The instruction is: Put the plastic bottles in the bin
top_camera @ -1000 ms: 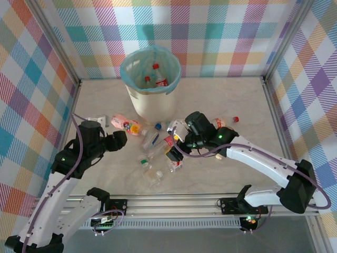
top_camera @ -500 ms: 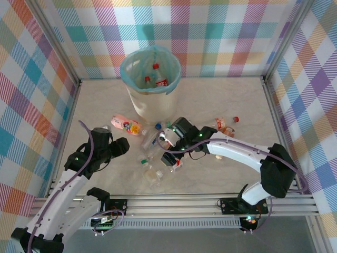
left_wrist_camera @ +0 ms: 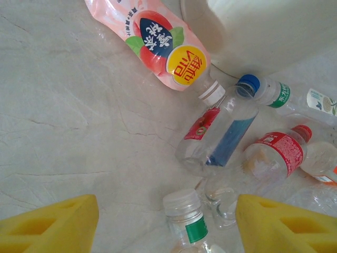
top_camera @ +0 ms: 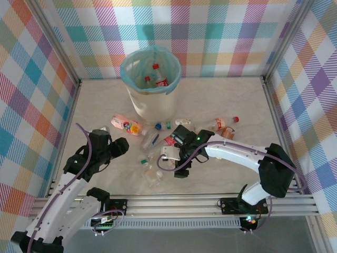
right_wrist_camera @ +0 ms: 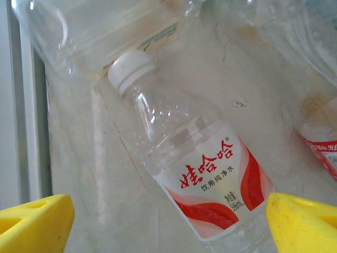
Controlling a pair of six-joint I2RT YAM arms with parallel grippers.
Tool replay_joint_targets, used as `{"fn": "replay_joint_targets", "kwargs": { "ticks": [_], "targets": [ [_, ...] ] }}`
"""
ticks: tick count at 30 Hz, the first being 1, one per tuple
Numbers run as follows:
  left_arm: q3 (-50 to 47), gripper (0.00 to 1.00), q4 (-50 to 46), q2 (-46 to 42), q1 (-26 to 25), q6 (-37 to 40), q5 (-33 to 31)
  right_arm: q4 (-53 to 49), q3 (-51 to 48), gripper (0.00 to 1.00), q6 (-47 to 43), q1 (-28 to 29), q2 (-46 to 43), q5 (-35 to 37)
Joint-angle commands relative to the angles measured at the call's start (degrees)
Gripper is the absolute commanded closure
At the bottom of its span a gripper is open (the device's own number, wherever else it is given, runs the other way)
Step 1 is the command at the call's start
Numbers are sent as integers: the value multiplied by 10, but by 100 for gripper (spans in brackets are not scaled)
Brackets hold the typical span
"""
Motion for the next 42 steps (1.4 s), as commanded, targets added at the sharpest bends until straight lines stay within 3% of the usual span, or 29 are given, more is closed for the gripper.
{"fn": "replay_joint_targets", "kwargs": {
  "ticks": [1, 7, 10, 17, 32, 36, 42],
  "targets": [
    [1, 30, 16, 5, -3, -5, 8, -7, -4, 4, -139, 1, 15, 25],
    [11, 30, 6, 8, -3, 6, 11, 34, -17, 3, -214, -13, 51, 51],
    [9, 30, 1, -1, -3, 8, 7, 46, -15, 3, -216, -24, 67, 32],
    [11, 30, 1, 2, -3, 18, -1, 91, -32, 6, -207, -32, 119, 58],
    [45, 30, 15, 43, -3, 41, -2, 94, -55, 40, -145, -35, 86, 55],
    [66, 30, 13, 54, -3, 53, -10, 77, -44, 45, -118, -35, 75, 59],
    [112, 30, 29, 62, -3, 91, -9, 63, -33, 45, -54, -35, 21, 42]
  ]
}}
